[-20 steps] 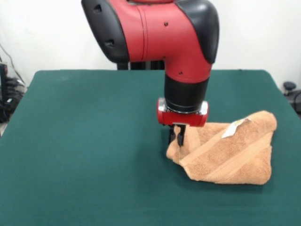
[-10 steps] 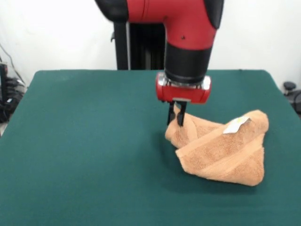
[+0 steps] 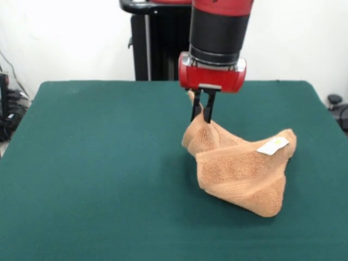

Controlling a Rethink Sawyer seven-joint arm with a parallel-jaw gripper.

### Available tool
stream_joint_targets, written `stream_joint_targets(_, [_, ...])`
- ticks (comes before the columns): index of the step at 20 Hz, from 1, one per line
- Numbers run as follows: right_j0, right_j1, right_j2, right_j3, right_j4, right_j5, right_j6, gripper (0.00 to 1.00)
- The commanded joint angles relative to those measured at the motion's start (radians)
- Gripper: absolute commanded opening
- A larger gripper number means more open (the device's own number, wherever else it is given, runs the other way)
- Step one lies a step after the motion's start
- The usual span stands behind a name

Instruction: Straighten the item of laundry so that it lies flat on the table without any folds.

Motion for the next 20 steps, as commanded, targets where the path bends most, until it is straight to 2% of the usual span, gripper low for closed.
stream_joint_targets(1, [0.04,-0.046,0.045,0.117,-0.001,0.043,-0.104,0.0])
stream_joint_targets(7, [0.068,-0.026,0.028,0.1,-0.025,0.026,-0.075,0.0])
stream_joint_targets(12, [0.066,-0.028,0.021,0.131,-0.03,-0.014,-0.061,0.0])
stream_joint_targets(20, [0.049,-0.025,-0.006,0.206,-0.089,-0.16,-0.029,0.0])
